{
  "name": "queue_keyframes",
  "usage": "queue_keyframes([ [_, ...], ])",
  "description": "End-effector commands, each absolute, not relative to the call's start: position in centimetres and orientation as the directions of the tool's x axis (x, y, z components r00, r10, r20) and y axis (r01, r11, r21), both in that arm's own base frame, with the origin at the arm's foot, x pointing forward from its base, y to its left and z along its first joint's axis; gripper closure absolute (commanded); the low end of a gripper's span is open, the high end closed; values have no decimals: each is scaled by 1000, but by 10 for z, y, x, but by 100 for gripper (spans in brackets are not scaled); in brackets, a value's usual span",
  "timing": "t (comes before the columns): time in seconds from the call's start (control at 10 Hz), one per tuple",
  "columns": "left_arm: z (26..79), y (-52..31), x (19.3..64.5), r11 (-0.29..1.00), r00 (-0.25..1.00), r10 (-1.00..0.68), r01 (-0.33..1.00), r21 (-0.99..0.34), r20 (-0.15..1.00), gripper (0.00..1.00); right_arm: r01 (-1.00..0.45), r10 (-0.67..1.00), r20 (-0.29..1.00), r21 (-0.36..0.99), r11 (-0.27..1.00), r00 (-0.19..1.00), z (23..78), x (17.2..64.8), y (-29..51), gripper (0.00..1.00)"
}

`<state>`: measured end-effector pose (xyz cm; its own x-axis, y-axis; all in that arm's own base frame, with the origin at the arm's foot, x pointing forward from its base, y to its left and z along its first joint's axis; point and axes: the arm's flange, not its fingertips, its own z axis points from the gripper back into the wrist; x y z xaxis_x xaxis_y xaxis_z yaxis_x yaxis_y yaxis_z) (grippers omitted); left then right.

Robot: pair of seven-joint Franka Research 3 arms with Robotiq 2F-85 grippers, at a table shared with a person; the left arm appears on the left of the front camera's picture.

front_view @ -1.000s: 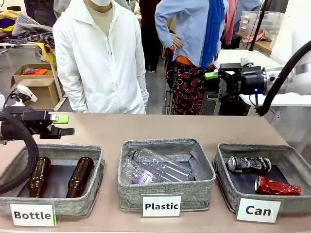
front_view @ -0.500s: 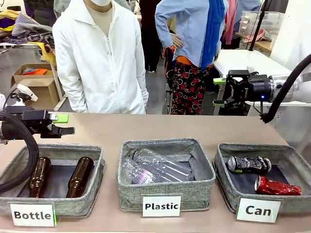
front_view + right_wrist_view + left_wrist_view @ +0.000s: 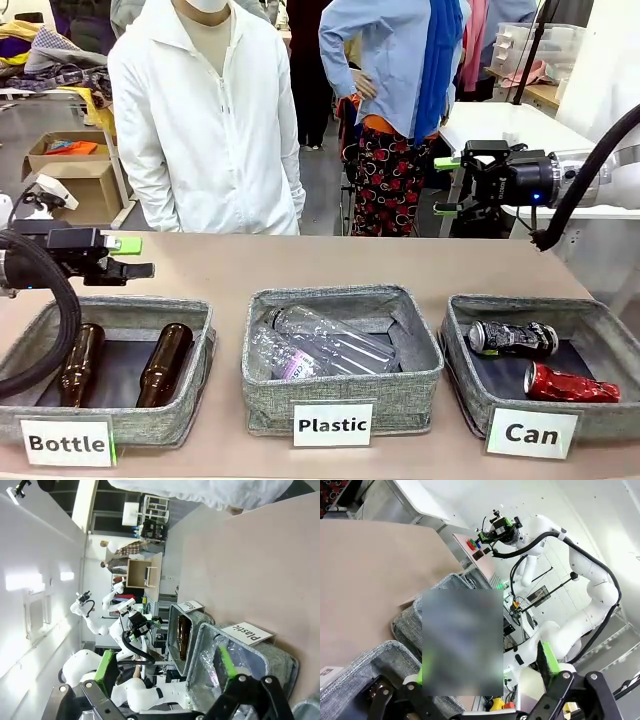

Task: Sort the can waste into the basket.
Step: Pick up the can waste from the table and place it in the right Fabric basket.

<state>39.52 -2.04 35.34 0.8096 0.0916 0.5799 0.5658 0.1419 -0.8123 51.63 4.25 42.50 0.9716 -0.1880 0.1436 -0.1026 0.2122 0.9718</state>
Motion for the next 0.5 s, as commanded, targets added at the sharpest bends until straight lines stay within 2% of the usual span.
queue_keyframes([
  [0.0,356,-21,392,143,814,89,560,-816,574,0,-105,-209,148,973,206,967,427,517,44,0],
  [0.4,356,-21,392,143,814,89,560,-816,574,0,-105,-209,148,973,206,967,427,517,44,0],
])
